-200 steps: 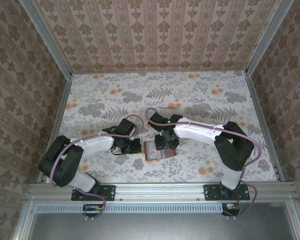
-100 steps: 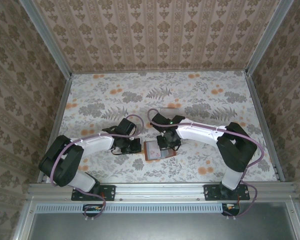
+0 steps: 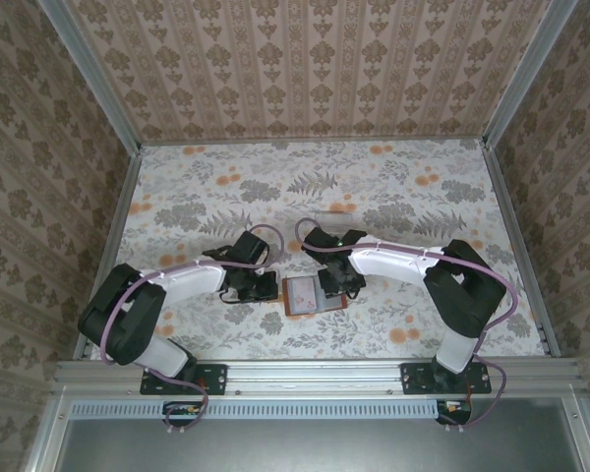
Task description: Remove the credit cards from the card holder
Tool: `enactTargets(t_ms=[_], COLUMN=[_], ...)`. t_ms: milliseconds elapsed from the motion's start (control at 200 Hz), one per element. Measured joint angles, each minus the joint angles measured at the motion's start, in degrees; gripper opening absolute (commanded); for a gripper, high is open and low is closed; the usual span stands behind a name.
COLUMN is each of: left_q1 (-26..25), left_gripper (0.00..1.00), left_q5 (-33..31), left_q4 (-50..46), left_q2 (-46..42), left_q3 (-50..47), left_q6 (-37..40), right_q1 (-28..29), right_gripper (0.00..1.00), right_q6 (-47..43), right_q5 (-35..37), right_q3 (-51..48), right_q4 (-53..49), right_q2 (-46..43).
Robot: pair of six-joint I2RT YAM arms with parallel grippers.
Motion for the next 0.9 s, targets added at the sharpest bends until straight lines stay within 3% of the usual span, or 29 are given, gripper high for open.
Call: enactTargets(t_ms=[370, 695, 900], left_q1=[-3.43, -6.8, -6.88], left_gripper=[0.08, 0.07, 0.07], left_q5=[-0.9, 1.53, 1.16], left_q4=[-3.37, 0.83, 0.94], left_q2=[-0.02, 4.85, 6.36], left_q3=[6.91, 8.85, 8.85], left_q6=[0.04, -2.29, -2.51], right_q1=[-0.09, -3.06, -4.17], right_gripper=[0.3, 0.22, 0.22], right_q6=[0.02, 2.34, 3.58], right_q5=[-2.51, -19.41, -24.76], right_q3=[0.09, -1.75, -2.86], right_q4=[-0.26, 13.66, 19.17], right_q2=[-5.33, -5.53, -1.01])
